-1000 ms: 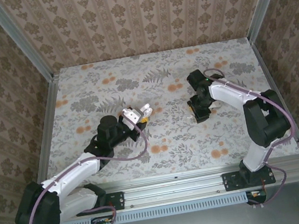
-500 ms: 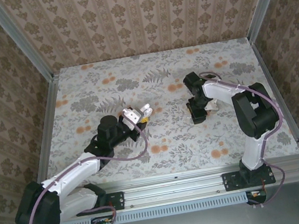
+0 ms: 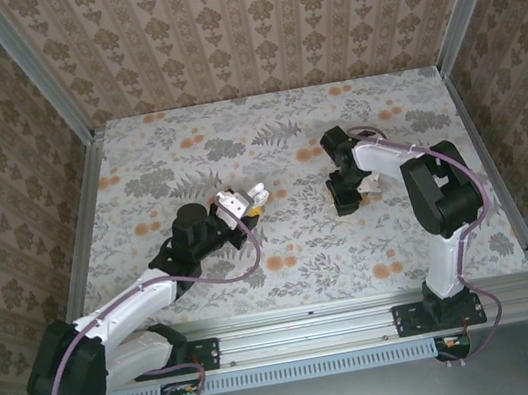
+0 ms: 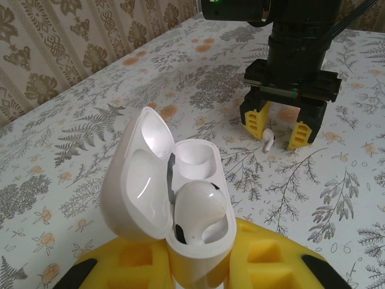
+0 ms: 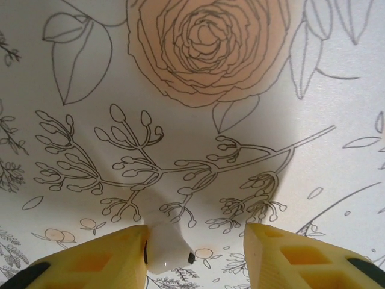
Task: Insert wireless bluetooth earbuds into charging case
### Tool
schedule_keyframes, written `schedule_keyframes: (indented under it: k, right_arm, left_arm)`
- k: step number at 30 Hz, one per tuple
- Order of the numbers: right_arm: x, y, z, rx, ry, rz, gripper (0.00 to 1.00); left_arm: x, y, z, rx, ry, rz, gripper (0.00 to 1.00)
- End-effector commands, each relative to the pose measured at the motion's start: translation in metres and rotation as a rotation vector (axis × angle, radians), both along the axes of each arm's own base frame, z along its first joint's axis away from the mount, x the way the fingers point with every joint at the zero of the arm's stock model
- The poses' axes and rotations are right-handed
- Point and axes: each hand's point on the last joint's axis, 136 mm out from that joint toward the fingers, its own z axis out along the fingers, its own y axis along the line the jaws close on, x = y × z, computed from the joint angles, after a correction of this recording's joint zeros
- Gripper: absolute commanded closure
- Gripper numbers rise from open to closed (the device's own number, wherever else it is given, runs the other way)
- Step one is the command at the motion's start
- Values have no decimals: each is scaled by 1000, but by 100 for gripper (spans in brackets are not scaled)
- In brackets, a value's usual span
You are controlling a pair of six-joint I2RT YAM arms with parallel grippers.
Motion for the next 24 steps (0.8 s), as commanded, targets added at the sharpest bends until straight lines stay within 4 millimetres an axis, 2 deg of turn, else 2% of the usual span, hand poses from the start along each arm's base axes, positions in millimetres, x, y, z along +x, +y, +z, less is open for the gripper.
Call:
schedule_keyframes:
  k: [1,17,24]
  right_arm:
    - [-1,-2,-7,-7,37,-13,56]
    - [-6,-12,-5,-48,25,15,78]
    - [-1,-17,8,-66,-58,65,79]
  left_arm:
    - [2,1,-2,12,-1,0,85]
    - [2,1,-5,14,10,-2,85]
    - [3,0,-8,5,29,-2,84]
